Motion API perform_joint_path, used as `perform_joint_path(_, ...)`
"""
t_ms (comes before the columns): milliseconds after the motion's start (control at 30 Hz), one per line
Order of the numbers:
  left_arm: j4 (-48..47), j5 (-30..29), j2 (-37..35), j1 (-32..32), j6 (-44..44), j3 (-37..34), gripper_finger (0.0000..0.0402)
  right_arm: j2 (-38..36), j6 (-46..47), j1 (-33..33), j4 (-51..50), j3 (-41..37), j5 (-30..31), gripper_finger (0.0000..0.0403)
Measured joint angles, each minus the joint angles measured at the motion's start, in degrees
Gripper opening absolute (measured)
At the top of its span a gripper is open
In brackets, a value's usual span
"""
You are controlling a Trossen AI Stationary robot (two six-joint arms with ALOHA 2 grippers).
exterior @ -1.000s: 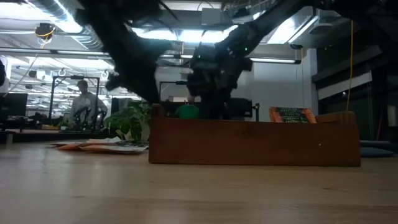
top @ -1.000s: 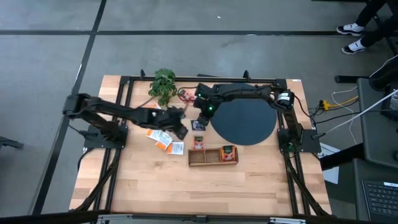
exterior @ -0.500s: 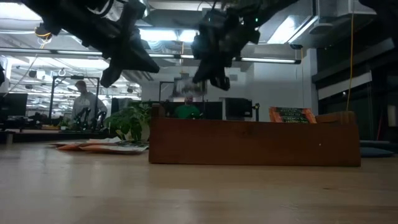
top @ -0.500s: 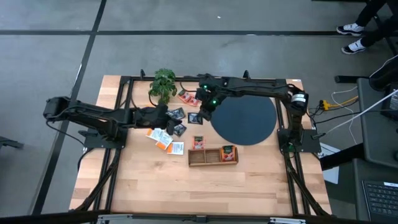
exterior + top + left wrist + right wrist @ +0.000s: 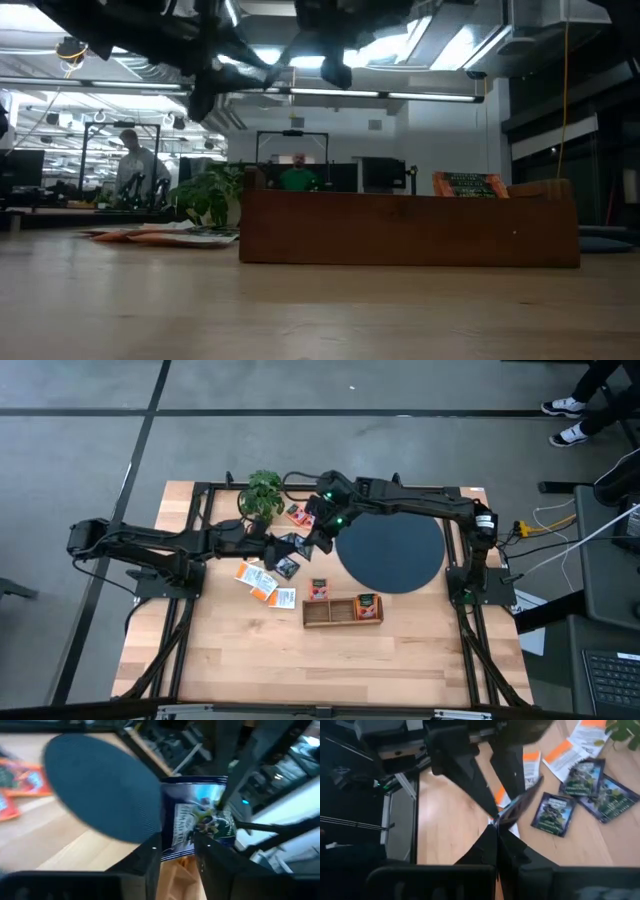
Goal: Pick & Place Tea
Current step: Put the purple tea bag into the middle section of the wooden organizer
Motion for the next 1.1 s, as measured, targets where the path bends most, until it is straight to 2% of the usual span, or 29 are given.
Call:
perform_joint_path(167, 1.2, 2.6, -0.2, -0.2, 2.2, 0.0, 0.0135, 0.0, 1.4, 0.8, -0.5, 0.5, 0.6, 0.0003)
perform_joint_path(267, -1.8, 5.1, -1.6, -0.2, 3.6, 0.0, 0.0137, 0.0, 2.4, 1.1, -3.4, 0.5, 0.8, 0.0003)
perform_joint_path(433, -11.0, 3.2, -8.3, 0.5, 4.6, 0.0, 0.0137, 0.0, 2.4, 1.3, -6.5, 0.5, 1.2, 0.0003)
perform_joint_path(700, -16.5, 3.6, -16.6, 2.2, 5.1, 0.0, 0.0137, -0.1, 2.6, 2.3, -4.2, 0.5, 0.9, 0.0003)
perform_joint_path(867, -16.5, 6.6, -17.0, 2.2, 4.4, 0.0, 0.0137, -0.1, 2.9, 2.5, -0.5, 0.5, 0.1, 0.0003)
perform_joint_path(1100, -12.6, 7.7, -16.7, 2.1, 4.0, 0.1, 0.0137, -0.2, 4.2, 2.5, 3.3, 0.5, -1.6, 0.0003)
